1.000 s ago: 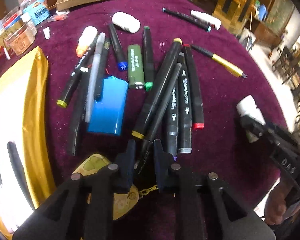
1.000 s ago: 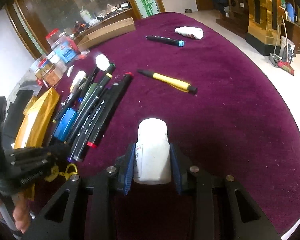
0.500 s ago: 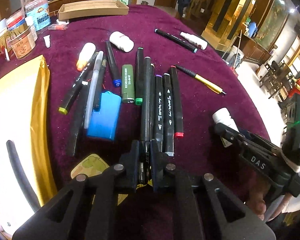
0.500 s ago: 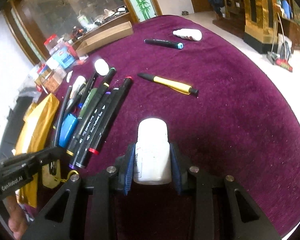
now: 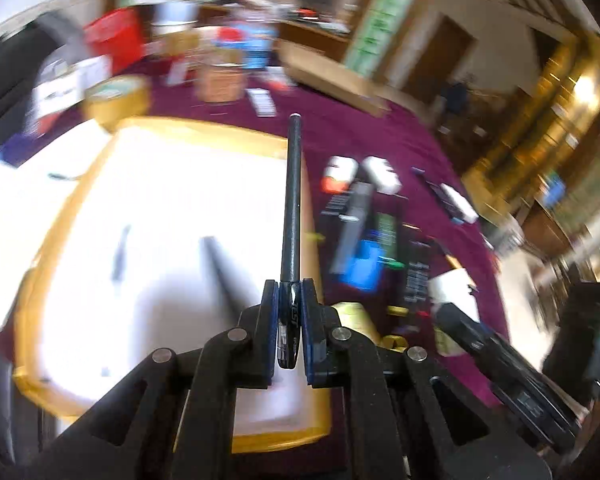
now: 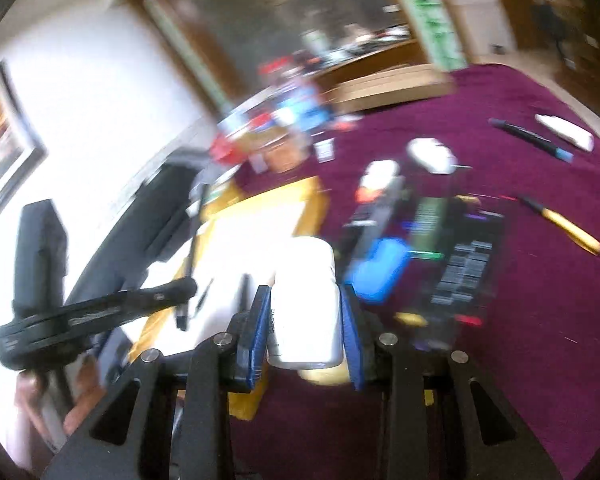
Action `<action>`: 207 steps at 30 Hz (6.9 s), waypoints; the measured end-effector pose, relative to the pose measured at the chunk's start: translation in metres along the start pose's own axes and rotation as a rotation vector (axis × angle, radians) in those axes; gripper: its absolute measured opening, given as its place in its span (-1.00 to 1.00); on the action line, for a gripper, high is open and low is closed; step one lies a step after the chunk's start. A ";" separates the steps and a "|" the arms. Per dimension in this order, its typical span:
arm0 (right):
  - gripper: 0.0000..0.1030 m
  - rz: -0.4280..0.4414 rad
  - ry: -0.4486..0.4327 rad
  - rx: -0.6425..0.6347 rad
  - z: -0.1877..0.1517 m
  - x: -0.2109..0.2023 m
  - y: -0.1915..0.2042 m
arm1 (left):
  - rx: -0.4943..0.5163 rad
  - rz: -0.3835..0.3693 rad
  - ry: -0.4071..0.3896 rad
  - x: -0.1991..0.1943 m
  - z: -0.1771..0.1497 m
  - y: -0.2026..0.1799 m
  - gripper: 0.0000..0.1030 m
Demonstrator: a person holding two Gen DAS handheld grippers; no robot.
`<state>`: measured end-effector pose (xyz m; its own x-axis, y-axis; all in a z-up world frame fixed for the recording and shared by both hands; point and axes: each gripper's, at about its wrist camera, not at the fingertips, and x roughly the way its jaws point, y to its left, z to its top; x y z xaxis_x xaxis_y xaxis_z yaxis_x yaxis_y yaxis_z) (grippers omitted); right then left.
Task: Organize rigid objects
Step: 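Carry the bottle and marker to the tray and set them down, then open both tools and move them back over the pen pile, then grasp the yellow-black pencil with the right tool while the left tool grasps a red-capped marker, then carry the pencil and red-capped marker into the tray and release them, then move both open tools back over the pen pile, then grasp a black marker with the right tool while the left tool grasps a purple-capped marker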
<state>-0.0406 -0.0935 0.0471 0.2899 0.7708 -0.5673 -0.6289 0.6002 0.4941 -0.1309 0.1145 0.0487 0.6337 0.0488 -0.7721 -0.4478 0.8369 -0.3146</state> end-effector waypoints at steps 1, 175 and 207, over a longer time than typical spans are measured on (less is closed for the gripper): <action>-0.42 0.026 0.018 -0.025 0.002 0.009 0.012 | -0.030 0.032 0.010 0.002 0.000 0.017 -0.84; -0.79 -0.108 0.378 -0.085 -0.021 0.161 0.107 | -0.120 0.181 0.188 0.038 0.002 0.135 -0.68; -0.53 -0.327 0.144 0.329 0.007 0.015 -0.120 | 0.303 -0.033 0.069 0.027 -0.036 -0.090 0.08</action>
<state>0.0440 -0.1527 -0.0160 0.3173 0.5068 -0.8015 -0.2529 0.8598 0.4436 -0.0958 0.0209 0.0360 0.5960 -0.0096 -0.8029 -0.2125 0.9624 -0.1692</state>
